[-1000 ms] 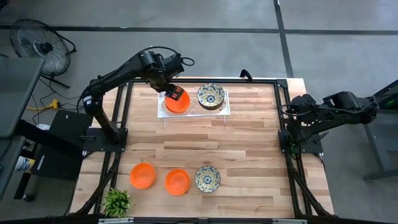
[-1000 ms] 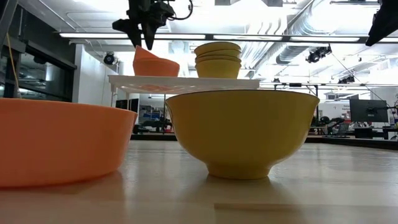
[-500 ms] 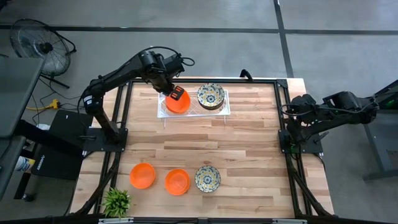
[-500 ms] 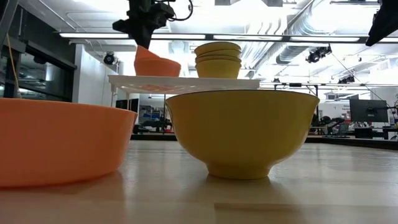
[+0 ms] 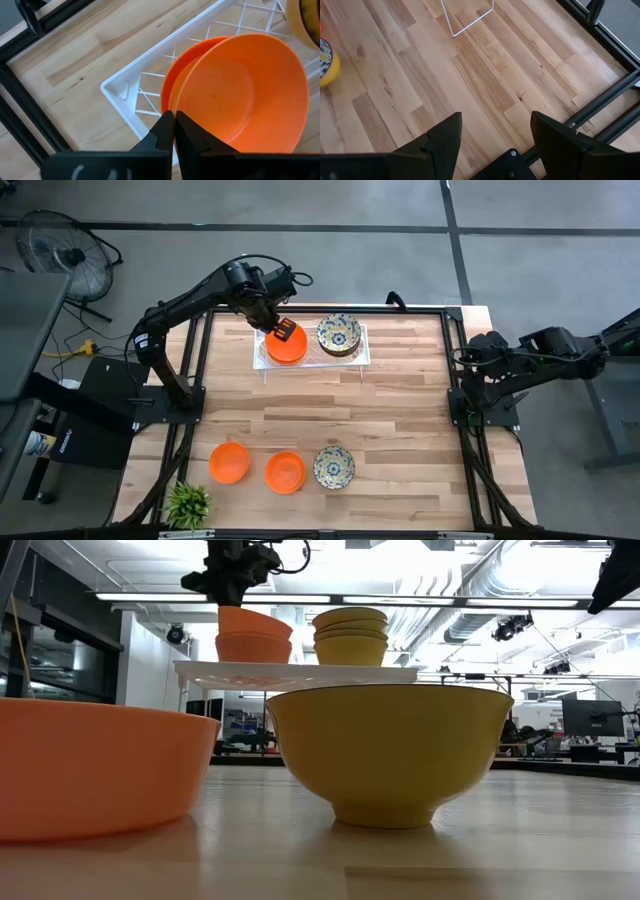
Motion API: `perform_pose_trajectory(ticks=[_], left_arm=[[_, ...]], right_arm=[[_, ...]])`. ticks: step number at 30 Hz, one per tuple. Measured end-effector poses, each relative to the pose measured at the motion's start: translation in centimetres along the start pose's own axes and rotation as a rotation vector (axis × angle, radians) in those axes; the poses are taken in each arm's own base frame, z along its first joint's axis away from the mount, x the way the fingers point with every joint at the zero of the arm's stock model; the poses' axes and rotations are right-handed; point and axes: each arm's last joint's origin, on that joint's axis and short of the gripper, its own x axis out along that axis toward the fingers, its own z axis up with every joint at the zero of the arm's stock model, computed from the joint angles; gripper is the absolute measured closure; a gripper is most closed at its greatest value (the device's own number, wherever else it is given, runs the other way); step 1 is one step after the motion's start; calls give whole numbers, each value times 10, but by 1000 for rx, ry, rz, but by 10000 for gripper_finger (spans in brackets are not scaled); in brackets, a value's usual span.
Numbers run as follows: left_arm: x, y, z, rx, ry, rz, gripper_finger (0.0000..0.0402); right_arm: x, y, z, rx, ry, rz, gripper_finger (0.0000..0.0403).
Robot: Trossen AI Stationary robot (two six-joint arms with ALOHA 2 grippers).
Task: Pick & Place Mini bowls
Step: Stack the orange bowl on the other orange bowls on the shelf, then stack the white patterned bowl on the other white patterned bowls on the shelf
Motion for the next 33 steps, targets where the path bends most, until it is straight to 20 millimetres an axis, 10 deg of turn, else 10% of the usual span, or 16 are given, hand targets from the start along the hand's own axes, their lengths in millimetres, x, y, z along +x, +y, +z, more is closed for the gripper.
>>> perform_pose_trajectory(ticks=[10,22,33], left_arm=[[9,-4,4,20,19,2,389],[9,-6,6,82,7,-12,230],[-31,-9,-28,203,-128,5,211]], right_arm=[[0,0,0,-7,-5,-5,178],[0,0,0,-8,9,9,178],[0,0,0,11,11,12,178]])
